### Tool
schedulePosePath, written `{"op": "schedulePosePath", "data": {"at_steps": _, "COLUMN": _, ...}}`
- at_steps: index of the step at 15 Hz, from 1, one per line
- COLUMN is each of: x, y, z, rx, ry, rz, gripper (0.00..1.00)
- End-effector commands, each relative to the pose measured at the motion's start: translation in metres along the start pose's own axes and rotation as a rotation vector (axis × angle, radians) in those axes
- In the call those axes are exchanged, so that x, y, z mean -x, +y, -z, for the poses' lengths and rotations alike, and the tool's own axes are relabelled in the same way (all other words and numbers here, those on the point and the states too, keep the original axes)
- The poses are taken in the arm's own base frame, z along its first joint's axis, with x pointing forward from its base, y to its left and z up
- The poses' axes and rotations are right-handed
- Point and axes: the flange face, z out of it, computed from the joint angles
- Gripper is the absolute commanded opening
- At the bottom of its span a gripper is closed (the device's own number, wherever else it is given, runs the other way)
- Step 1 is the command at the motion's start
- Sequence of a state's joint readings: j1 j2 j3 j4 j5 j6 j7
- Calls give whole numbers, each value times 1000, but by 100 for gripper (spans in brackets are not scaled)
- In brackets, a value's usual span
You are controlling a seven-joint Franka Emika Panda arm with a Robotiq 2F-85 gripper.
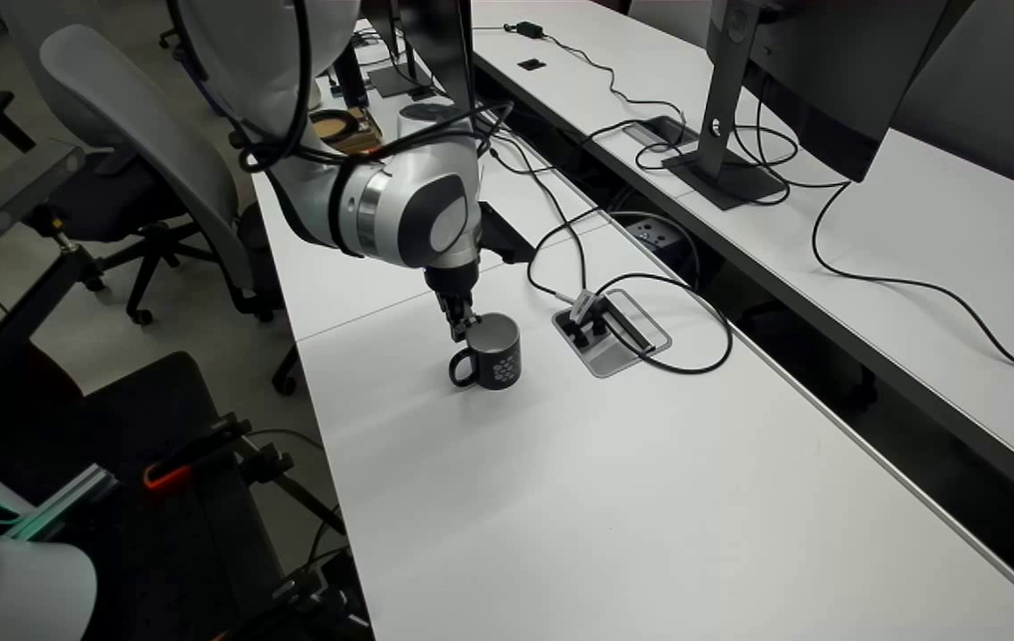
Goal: Push the cup to the right on the table
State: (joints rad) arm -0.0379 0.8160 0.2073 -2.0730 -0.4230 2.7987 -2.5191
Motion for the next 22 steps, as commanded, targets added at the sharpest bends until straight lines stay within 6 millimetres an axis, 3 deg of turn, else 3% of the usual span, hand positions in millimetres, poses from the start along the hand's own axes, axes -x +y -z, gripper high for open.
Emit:
{"op": "schedulePosePath", "data": {"at_steps": 1, "x": 0, "y": -10, "z": 8, "rx": -7, "ry": 4, "rz": 2, "gripper": 0}}
{"op": "schedulePosePath", "data": {"at_steps": 17, "x": 6, "y": -32, "z": 24, "rx": -127, "ry": 55, "rz": -25, "gripper": 0}}
{"op": "schedulePosePath", "data": {"at_steps": 19, "x": 8, "y": -26, "z": 26, "rx": -116, "ry": 47, "rz": 5, "gripper": 0}}
{"op": "schedulePosePath", "data": {"at_steps": 22, "x": 7, "y": 1, "z": 29, "rx": -80, "ry": 42, "rz": 125, "gripper": 0}}
